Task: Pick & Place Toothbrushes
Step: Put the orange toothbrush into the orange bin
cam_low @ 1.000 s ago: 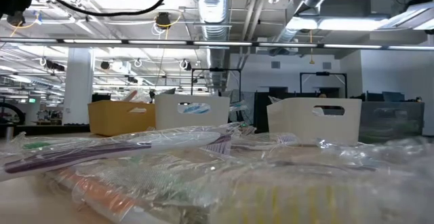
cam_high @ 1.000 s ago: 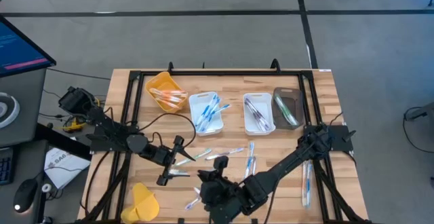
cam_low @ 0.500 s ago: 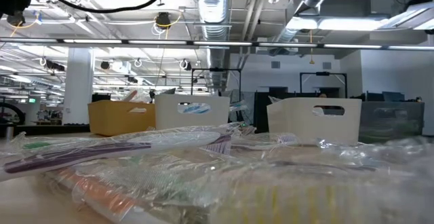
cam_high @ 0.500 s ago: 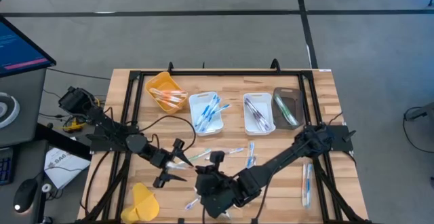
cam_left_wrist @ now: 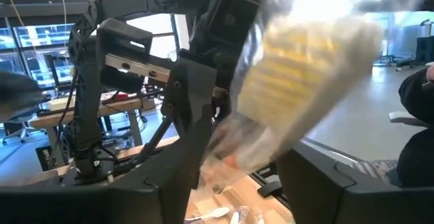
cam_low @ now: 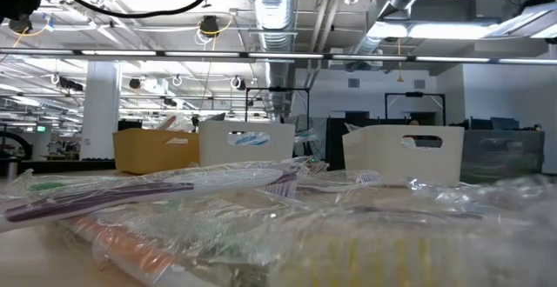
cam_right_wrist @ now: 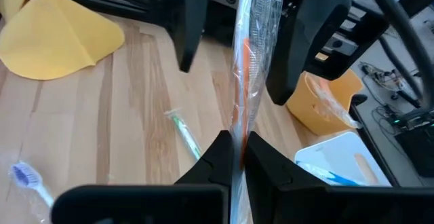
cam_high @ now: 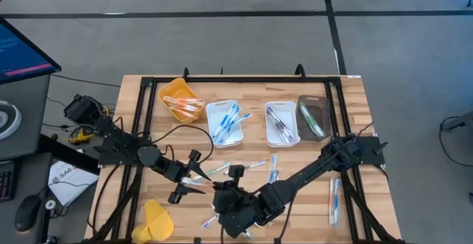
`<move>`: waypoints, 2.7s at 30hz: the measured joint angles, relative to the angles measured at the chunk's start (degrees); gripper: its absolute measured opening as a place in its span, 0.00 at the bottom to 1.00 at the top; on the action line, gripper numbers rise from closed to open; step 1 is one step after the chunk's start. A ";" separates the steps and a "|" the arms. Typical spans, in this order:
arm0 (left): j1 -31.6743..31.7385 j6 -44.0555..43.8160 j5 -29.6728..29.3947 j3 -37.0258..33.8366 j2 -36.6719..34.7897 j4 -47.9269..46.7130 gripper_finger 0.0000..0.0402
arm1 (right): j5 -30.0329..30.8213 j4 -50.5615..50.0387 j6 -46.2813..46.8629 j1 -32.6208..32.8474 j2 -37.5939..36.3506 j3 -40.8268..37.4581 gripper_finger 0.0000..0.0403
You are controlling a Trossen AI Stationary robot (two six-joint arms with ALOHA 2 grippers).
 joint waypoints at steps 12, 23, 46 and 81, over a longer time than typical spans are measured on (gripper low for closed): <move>-0.01 0.48 -2.78 -0.06 -0.02 -0.69 0.17 | -6.25 -0.04 0.30 -0.16 -0.04 0.00 0.15; 0.02 0.83 -4.66 -0.11 -0.07 -2.71 0.04 | -7.49 -3.34 4.17 1.32 -0.08 0.02 0.48; 0.03 5.22 -24.05 5.48 -0.04 -18.70 0.04 | 4.31 -42.11 50.05 26.73 -0.76 0.02 0.58; 43.47 20.99 -23.13 40.86 -14.92 -118.19 0.04 | 7.42 -42.11 47.81 23.51 -0.74 0.00 0.58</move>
